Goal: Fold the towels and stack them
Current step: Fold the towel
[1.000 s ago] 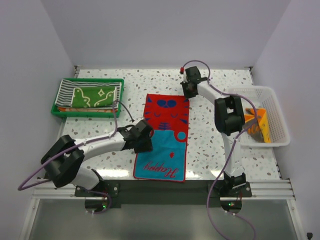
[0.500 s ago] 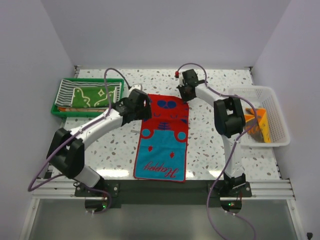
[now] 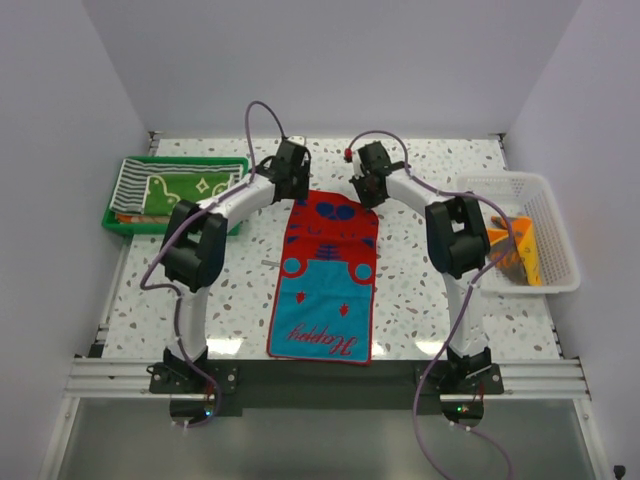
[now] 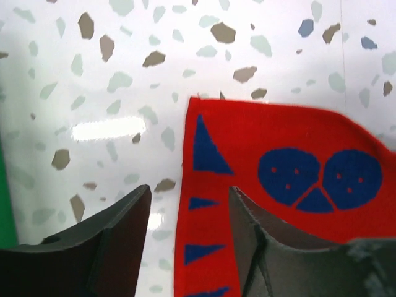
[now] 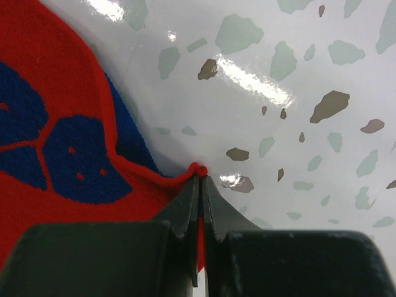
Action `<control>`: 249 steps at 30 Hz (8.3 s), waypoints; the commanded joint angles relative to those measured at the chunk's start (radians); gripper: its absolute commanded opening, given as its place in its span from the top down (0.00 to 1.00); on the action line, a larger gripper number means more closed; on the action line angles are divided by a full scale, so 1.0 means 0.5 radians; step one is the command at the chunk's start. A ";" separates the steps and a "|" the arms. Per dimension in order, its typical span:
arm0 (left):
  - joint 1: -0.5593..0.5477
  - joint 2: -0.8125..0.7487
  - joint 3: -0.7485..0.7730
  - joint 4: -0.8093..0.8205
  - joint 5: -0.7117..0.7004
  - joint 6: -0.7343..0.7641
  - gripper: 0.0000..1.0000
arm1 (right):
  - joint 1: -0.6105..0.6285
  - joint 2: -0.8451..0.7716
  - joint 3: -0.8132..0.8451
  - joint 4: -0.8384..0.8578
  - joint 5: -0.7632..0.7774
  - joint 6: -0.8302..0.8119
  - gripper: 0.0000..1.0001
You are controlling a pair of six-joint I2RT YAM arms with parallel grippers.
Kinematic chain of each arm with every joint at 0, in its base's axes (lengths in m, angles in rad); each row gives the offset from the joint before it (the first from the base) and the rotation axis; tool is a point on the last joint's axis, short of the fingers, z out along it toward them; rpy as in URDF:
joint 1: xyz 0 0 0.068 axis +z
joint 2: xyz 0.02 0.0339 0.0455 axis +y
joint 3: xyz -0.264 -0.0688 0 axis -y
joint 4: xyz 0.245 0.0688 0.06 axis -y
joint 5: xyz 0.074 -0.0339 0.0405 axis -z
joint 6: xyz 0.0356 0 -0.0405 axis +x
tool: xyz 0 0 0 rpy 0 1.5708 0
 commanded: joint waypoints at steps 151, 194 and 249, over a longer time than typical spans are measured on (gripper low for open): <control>-0.122 -1.497 -1.973 0.162 0.911 -0.517 1.00 | 0.143 -1.365 -1.632 -0.182 -0.370 0.659 1.00; -0.260 -1.396 -2.096 0.224 0.872 -0.599 1.00 | 0.171 -1.344 -1.687 -0.172 -0.343 0.696 1.00; -0.106 -1.263 -1.835 0.141 0.789 -0.320 1.00 | 0.205 -1.297 -1.703 -0.040 -0.263 0.782 1.00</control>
